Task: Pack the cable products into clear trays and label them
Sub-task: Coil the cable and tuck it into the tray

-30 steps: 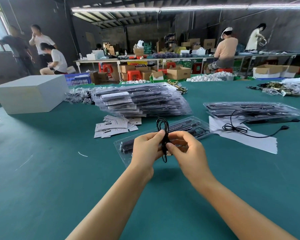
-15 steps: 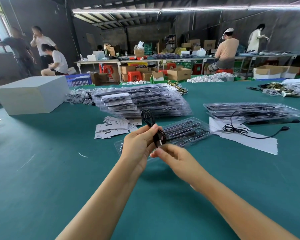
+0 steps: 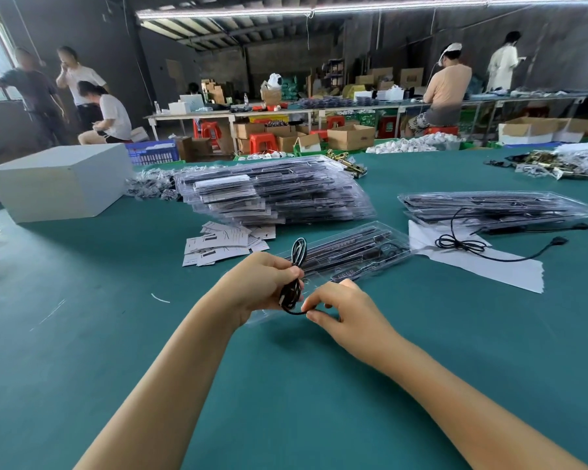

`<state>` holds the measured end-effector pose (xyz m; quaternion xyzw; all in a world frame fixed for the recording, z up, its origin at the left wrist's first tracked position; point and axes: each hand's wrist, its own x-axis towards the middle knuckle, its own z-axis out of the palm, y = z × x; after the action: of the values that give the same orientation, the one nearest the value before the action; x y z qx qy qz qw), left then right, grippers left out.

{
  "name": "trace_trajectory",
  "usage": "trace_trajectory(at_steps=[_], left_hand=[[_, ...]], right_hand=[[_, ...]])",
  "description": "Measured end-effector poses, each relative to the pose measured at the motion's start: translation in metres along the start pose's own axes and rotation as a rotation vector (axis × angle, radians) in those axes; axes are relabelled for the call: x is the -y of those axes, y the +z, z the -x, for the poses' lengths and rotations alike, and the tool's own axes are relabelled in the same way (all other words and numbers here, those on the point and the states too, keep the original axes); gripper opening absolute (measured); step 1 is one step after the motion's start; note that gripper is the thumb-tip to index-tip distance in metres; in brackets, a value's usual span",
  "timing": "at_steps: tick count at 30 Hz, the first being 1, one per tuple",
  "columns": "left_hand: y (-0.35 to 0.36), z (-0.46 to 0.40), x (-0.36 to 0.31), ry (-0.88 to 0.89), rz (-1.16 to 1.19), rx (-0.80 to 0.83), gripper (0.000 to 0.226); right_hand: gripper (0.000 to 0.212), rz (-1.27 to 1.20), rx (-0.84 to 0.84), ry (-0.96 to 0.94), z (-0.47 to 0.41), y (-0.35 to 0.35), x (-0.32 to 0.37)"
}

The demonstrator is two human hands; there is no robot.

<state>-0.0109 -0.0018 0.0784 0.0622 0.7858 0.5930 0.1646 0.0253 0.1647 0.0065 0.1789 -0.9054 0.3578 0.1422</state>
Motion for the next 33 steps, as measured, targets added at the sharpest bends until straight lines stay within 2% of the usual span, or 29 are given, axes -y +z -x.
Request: trace_trajectory(at_steps=[5, 10, 12, 14, 17, 19, 21, 24, 29, 33], left_hand=[[0.007, -0.001, 0.001, 0.019, -0.390, -0.019, 0.023], [0.018, 0.003, -0.002, 0.079, -0.805, -0.032, 0.028], [0.025, 0.002, -0.002, 0.116, -0.950, -0.040, 0.027], [0.031, 0.000, 0.001, 0.118, -1.025, -0.066, 0.026], [0.033, -0.003, 0.005, 0.107, -1.058, -0.137, 0.020], [0.032, -0.004, 0.007, 0.116, -1.040, -0.166, 0.019], [0.031, -0.004, 0.007, 0.136, -0.992, -0.177, 0.019], [0.031, -0.001, 0.007, 0.175, -0.947, -0.192, 0.016], [0.027, -0.002, 0.004, 0.131, -0.844, -0.214, 0.016], [0.023, -0.002, 0.004, 0.105, -0.770, -0.181, 0.016]], right_hand=[[0.007, 0.028, -0.045, 0.005, -0.001, 0.002, -0.004], [0.012, -0.172, -0.259, 0.230, -0.007, -0.008, -0.011], [0.020, -0.200, -0.336, 0.239, -0.007, -0.012, -0.011], [0.034, -0.139, -0.389, 0.153, -0.006, -0.014, -0.007], [0.042, 0.122, -0.423, -0.120, -0.003, -0.013, 0.001], [0.037, 0.267, -0.410, -0.265, -0.001, -0.009, 0.003], [0.030, 0.309, -0.368, -0.339, 0.001, -0.002, 0.005], [0.031, 0.329, -0.331, -0.361, 0.002, 0.004, 0.004], [0.045, 0.312, -0.245, -0.301, 0.003, 0.005, 0.001], [0.034, 0.293, -0.209, -0.321, 0.004, 0.003, 0.003]])
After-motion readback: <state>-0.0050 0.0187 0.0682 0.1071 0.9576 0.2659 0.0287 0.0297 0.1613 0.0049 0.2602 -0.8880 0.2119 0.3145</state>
